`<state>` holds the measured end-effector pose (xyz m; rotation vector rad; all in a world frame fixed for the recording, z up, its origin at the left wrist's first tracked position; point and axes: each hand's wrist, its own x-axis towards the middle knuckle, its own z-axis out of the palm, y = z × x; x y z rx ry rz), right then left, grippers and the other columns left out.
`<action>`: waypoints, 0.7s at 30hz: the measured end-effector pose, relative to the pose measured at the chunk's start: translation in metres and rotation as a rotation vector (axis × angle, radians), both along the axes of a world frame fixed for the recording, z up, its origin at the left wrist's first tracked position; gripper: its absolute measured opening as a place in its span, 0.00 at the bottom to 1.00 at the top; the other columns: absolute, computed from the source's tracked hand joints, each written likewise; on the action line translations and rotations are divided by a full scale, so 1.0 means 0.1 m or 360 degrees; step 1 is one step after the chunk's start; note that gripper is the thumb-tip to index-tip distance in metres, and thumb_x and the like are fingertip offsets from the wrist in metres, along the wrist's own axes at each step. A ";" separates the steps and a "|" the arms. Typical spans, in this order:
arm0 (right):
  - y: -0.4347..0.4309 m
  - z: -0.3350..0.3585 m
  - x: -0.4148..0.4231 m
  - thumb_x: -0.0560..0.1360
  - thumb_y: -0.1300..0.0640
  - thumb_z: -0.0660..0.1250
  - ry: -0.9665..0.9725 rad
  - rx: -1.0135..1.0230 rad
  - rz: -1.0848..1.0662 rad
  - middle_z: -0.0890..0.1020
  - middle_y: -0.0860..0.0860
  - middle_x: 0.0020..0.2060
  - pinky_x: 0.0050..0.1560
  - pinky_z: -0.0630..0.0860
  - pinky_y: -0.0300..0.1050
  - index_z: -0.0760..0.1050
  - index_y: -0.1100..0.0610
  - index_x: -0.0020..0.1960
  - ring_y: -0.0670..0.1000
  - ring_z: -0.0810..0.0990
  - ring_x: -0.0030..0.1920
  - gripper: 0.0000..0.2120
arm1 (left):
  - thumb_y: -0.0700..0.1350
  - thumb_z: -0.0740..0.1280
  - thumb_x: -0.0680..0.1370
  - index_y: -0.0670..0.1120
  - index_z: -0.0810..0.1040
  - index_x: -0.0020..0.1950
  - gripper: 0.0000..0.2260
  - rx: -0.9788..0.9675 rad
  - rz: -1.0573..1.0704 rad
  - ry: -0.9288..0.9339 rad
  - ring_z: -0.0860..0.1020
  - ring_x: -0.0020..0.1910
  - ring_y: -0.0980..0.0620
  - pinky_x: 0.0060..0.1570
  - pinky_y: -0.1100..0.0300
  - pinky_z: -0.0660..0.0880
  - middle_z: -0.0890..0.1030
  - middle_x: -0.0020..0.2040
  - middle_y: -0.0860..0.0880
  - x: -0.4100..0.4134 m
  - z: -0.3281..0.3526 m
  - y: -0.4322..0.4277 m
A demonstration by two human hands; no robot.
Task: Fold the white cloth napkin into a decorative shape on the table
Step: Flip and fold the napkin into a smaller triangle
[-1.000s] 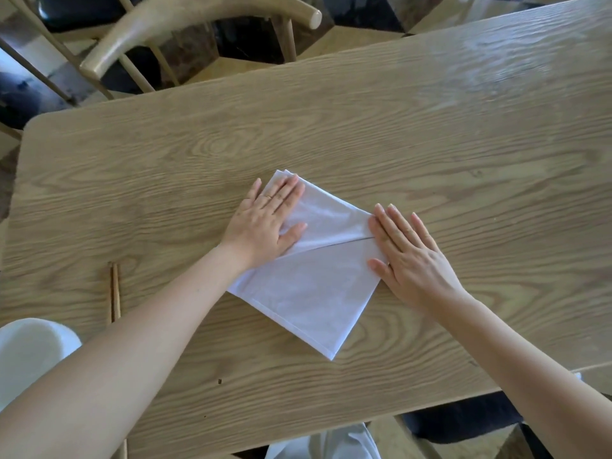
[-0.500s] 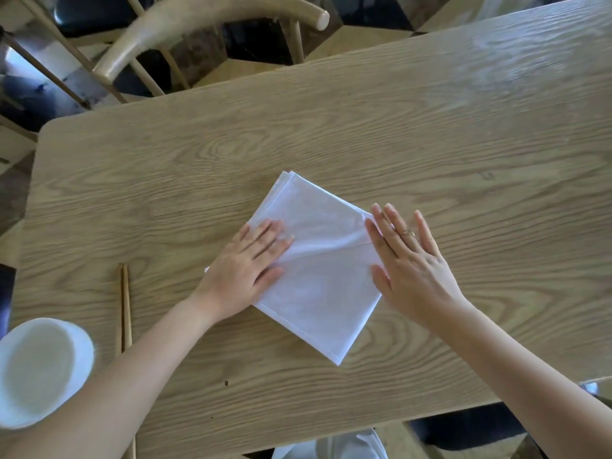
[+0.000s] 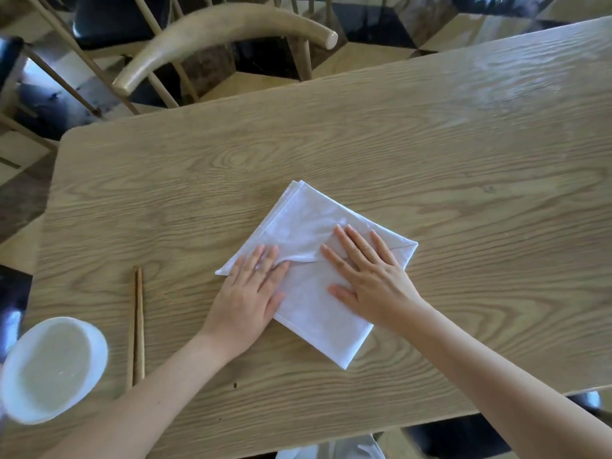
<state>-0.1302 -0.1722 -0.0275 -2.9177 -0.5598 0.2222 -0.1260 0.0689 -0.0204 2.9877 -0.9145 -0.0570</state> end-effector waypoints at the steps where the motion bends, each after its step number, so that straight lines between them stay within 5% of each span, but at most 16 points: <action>1: 0.02 0.02 -0.01 0.76 0.37 0.46 0.0009 0.0019 -0.0026 0.53 0.56 0.75 0.74 0.50 0.59 0.54 0.49 0.75 0.54 0.49 0.75 0.31 | 0.49 0.53 0.78 0.42 0.70 0.68 0.21 0.0000 0.0012 0.0021 0.66 0.69 0.38 0.65 0.41 0.67 0.70 0.69 0.40 -0.01 0.01 -0.01; 9: 0.16 0.01 -0.03 0.76 0.37 0.43 0.0031 0.0056 0.0114 0.49 0.51 0.76 0.74 0.40 0.56 0.48 0.46 0.75 0.52 0.45 0.75 0.30 | 0.43 0.57 0.78 0.41 0.79 0.56 0.14 -0.0342 0.0023 0.0009 0.76 0.61 0.42 0.61 0.45 0.72 0.79 0.60 0.40 -0.02 0.10 0.00; 12: 0.17 0.00 -0.01 0.76 0.38 0.44 -0.0019 0.0058 0.0087 0.55 0.52 0.75 0.74 0.44 0.57 0.53 0.49 0.75 0.53 0.50 0.75 0.30 | 0.41 0.58 0.77 0.42 0.76 0.57 0.12 -0.0557 0.0138 0.0005 0.79 0.55 0.43 0.57 0.51 0.72 0.81 0.55 0.43 0.05 0.10 -0.05; 15: 0.19 -0.05 -0.01 0.77 0.38 0.44 -0.0023 -0.0002 0.0074 0.54 0.52 0.75 0.74 0.48 0.59 0.53 0.51 0.75 0.54 0.49 0.75 0.30 | 0.42 0.59 0.78 0.42 0.73 0.65 0.16 -0.0425 0.0223 0.0070 0.75 0.63 0.42 0.61 0.48 0.72 0.77 0.63 0.41 0.09 0.05 -0.10; 21: -0.02 -0.07 -0.10 0.77 0.39 0.46 -0.0073 0.0018 -0.0178 0.55 0.49 0.75 0.75 0.46 0.51 0.54 0.53 0.75 0.51 0.52 0.75 0.31 | 0.47 0.47 0.79 0.38 0.64 0.71 0.23 -0.0127 0.0293 0.0108 0.63 0.71 0.44 0.73 0.54 0.54 0.66 0.72 0.42 0.02 0.04 0.09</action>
